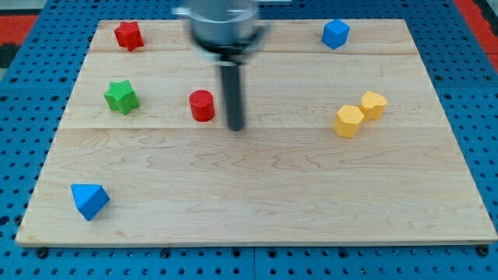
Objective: Drag the red circle to the top left of the yellow hexagon
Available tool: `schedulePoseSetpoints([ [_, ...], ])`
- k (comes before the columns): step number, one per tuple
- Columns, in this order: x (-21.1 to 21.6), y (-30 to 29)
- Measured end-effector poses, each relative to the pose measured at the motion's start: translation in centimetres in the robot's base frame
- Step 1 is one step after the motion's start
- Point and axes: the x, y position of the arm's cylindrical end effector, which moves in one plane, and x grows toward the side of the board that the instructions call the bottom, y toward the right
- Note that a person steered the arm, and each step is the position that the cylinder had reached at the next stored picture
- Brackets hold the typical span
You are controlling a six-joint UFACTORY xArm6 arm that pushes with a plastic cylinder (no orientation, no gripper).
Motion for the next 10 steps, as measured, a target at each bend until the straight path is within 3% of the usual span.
schedulePoseSetpoints([
  [1,0.0,1.6],
  [3,-1.3,-15.0],
  [4,-3.7,-14.6],
  [5,-4.9,-8.0],
  [6,-4.8,3.9],
  [8,-3.0,-4.4],
  [9,1.2,-1.2],
  [10,-1.0,1.5],
])
